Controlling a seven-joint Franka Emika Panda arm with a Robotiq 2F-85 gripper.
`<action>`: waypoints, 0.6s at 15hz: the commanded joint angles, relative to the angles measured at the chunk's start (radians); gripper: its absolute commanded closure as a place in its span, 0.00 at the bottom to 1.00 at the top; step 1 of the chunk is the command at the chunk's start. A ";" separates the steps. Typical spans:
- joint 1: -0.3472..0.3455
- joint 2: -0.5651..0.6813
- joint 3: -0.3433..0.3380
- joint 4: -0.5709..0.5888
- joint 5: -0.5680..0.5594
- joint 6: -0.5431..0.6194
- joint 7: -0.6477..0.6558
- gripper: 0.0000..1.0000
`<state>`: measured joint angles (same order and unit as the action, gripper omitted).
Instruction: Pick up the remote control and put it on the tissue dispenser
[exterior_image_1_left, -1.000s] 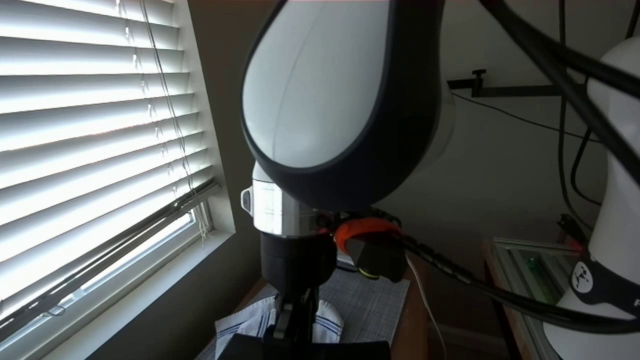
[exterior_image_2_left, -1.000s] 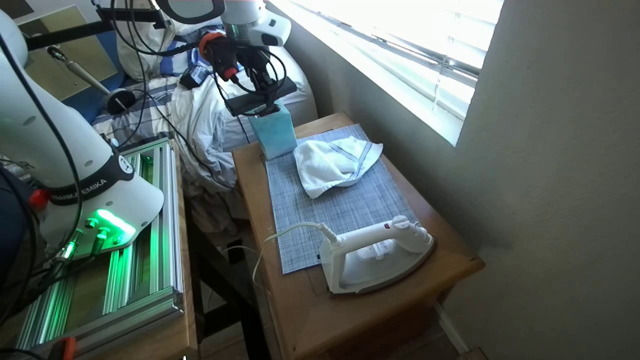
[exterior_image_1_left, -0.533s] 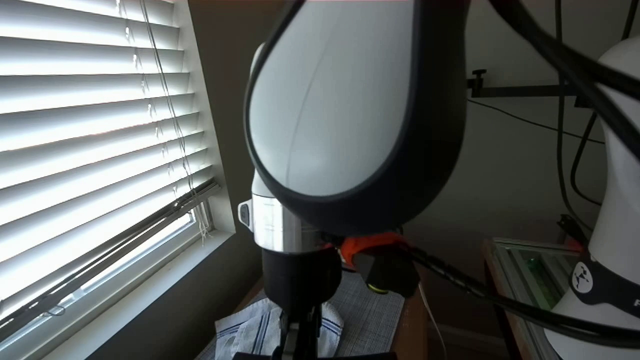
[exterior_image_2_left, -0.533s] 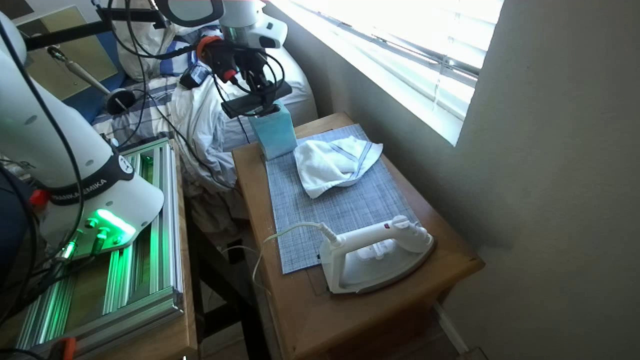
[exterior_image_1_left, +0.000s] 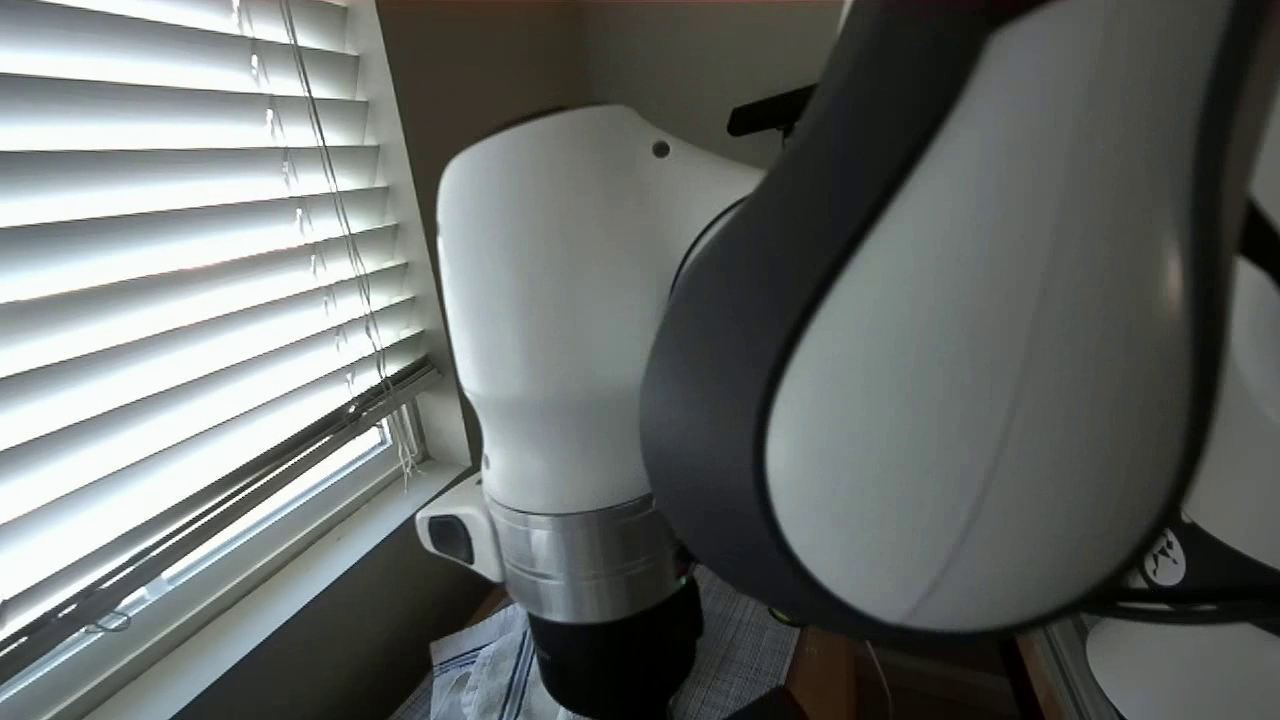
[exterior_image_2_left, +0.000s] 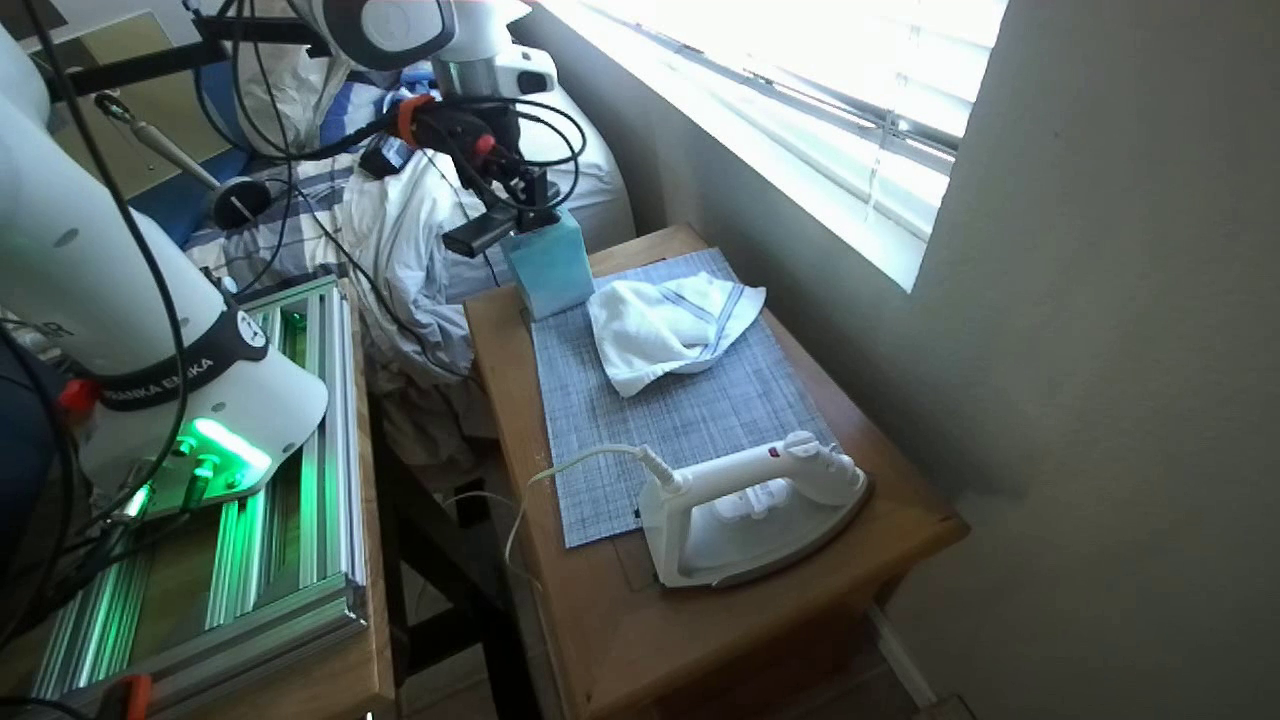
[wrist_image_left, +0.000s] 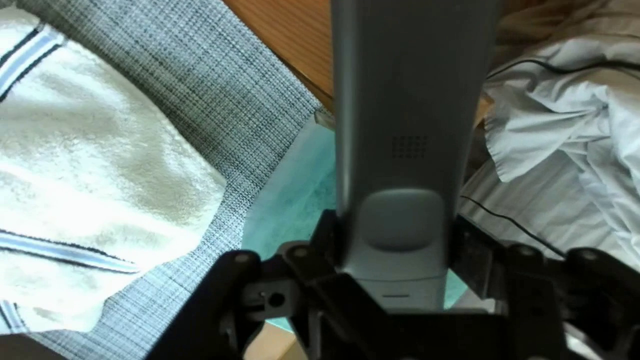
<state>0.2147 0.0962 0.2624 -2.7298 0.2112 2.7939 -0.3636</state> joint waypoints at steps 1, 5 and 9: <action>-0.011 0.001 -0.005 0.031 -0.148 0.016 -0.041 0.71; -0.017 0.006 0.015 0.037 -0.115 0.031 -0.054 0.46; -0.022 0.019 0.016 0.051 -0.127 0.043 -0.060 0.71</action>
<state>0.2010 0.1065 0.2724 -2.6824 0.1075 2.8306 -0.4462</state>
